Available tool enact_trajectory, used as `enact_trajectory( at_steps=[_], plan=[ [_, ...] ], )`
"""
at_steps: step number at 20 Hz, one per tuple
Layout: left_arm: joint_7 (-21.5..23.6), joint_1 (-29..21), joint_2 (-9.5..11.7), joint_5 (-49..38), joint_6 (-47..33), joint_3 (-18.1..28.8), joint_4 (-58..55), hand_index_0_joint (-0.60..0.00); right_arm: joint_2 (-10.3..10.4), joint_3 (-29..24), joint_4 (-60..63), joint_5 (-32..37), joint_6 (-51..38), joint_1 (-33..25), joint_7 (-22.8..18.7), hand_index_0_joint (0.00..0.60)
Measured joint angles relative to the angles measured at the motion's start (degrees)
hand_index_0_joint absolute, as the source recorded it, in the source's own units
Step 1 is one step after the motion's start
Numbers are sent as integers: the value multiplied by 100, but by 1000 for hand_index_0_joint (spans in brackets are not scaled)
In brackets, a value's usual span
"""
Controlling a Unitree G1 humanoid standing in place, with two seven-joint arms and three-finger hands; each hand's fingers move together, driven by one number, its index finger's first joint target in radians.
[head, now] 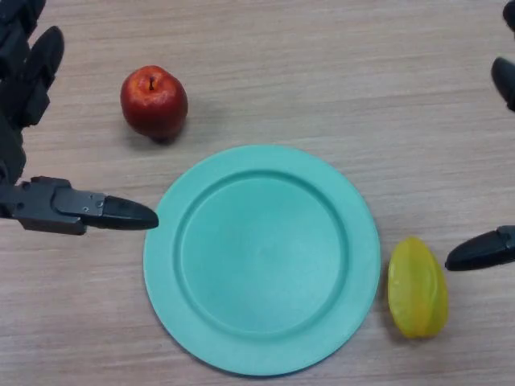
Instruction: Pick up the red apple and place it on the plate
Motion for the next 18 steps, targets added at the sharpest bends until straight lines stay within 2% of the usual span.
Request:
enact_trajectory(
  at_steps=[4,6,8,11,12,16,18],
  plan=[
    [0,-63,55,-27,6,54,421,0,2,123,200,-391,-500,6,57,0],
    [1,-379,283,174,-55,-29,935,0,2,122,336,-424,-606,9,76,0],
    [42,-671,335,698,-723,-291,1555,0,12,116,371,-515,-665,12,79,0],
    [-107,-1054,325,987,-1464,-791,2675,0,36,77,364,-496,-705,15,78,0],
    [-248,-1134,275,1331,-1683,-970,3108,0,35,14,356,-480,-705,40,76,0],
    [-393,-1565,54,1641,-2089,-1326,4309,0,46,-158,367,-387,-707,154,39,0],
    [-388,-1774,-89,2105,-2620,-1413,4936,0,154,-163,379,-279,-708,242,11,0]
  ],
)
